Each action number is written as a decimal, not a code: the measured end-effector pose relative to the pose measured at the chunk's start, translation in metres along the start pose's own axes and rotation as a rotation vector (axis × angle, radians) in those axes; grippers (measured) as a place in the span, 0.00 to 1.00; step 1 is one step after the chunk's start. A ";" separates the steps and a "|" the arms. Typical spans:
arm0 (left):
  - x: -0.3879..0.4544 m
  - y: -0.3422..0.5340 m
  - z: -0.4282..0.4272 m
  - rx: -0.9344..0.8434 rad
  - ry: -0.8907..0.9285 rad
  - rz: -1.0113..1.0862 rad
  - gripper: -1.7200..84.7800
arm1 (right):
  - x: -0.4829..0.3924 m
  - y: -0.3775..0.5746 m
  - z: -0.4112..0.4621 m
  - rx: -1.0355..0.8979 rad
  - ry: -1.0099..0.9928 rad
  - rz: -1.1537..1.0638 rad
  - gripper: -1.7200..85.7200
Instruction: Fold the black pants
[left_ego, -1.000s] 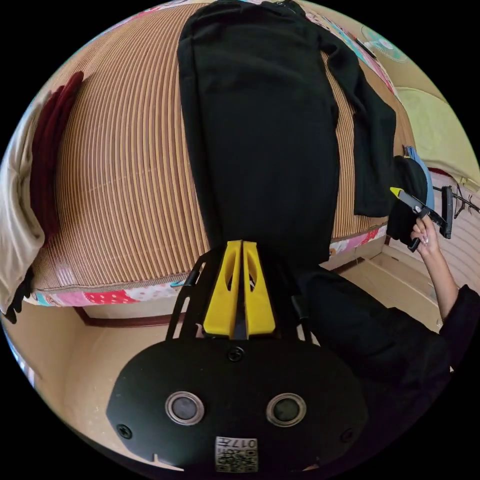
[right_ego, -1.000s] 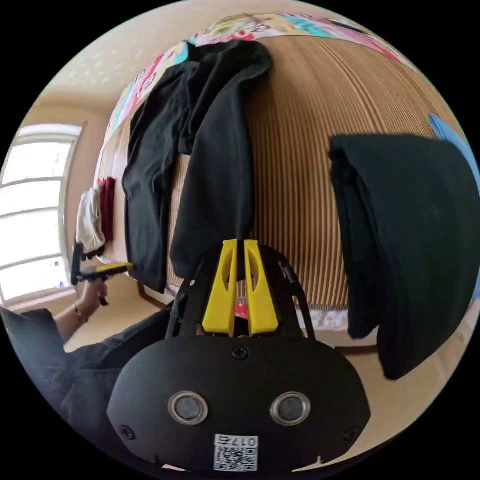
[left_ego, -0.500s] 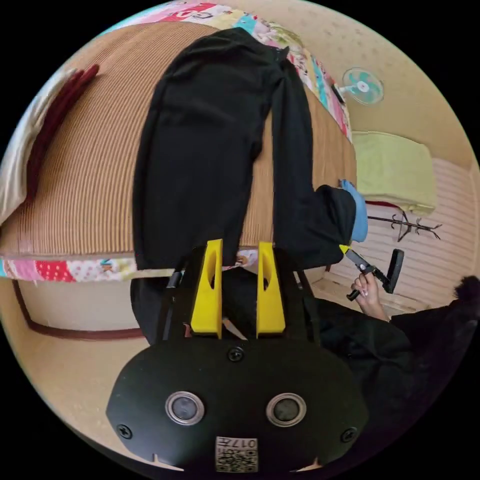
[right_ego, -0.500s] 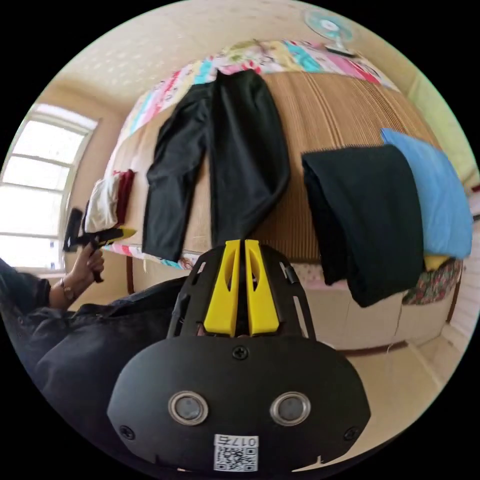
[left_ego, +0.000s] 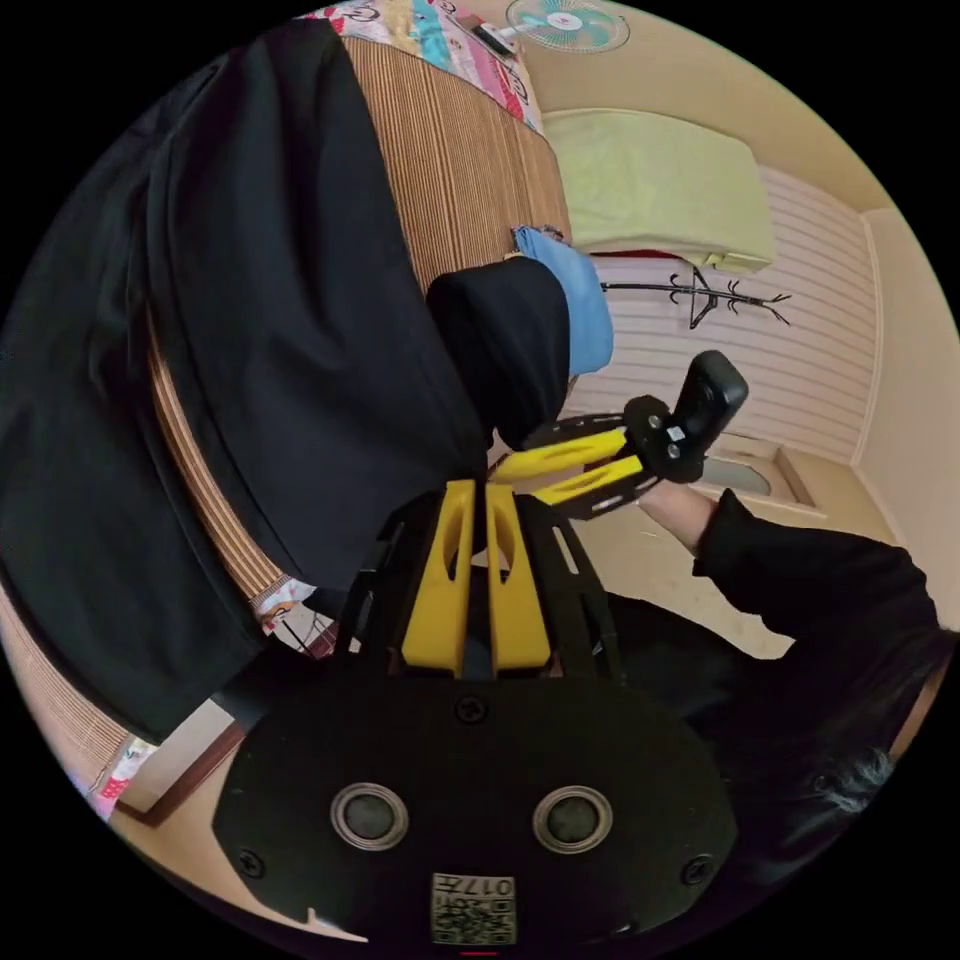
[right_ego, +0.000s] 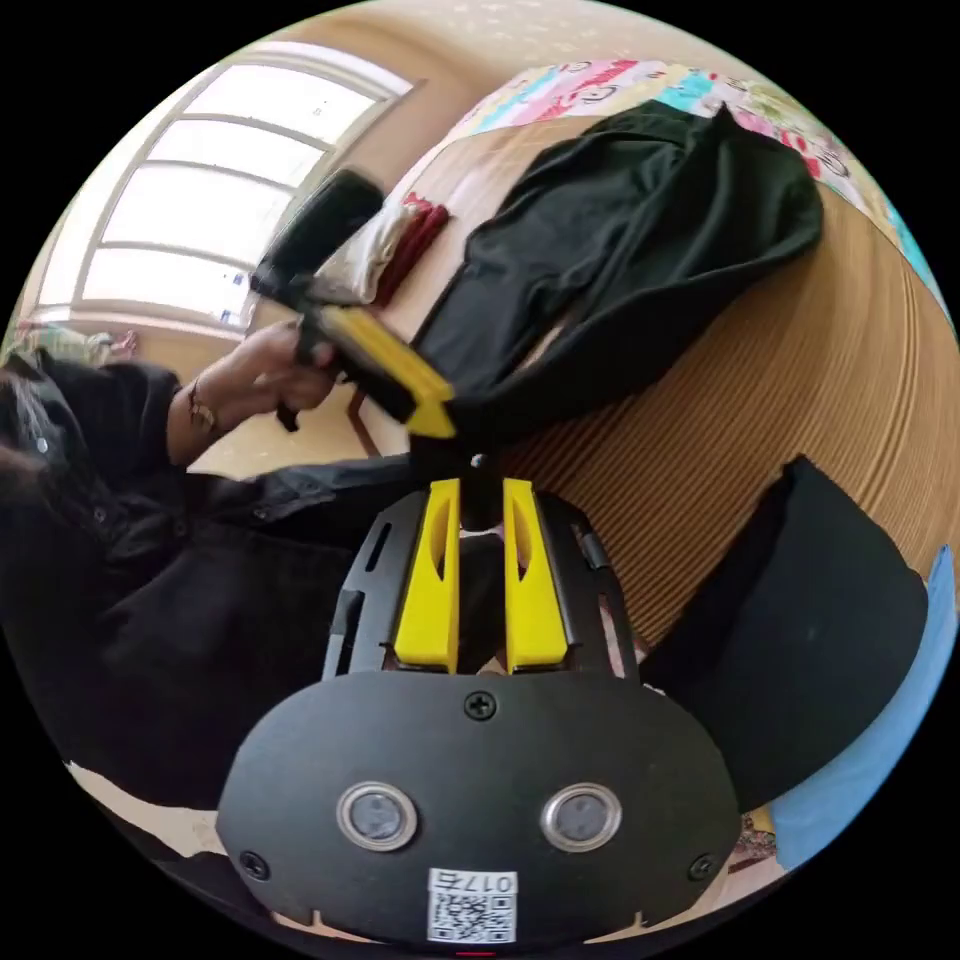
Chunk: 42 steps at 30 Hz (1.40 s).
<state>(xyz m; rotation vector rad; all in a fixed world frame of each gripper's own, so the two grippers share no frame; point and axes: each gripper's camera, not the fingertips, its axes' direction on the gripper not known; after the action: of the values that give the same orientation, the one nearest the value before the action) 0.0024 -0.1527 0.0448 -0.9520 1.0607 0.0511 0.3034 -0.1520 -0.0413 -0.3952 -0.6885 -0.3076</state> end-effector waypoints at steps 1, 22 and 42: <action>-0.002 0.003 -0.003 0.016 0.012 0.000 0.02 | 0.038 -0.024 -0.018 0.051 0.014 0.077 0.11; -0.156 0.144 -0.117 0.578 0.700 0.026 0.02 | 0.130 -0.313 -0.011 0.793 -0.343 0.375 0.04; -0.244 0.183 -0.209 0.372 0.027 -0.248 0.17 | -0.043 -0.060 0.238 0.236 0.127 0.512 0.11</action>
<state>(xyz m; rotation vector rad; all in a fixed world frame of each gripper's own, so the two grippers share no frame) -0.3595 -0.0876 0.0823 -0.7395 0.9285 -0.3537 0.1171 -0.0918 0.1128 -0.3101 -0.4713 0.2312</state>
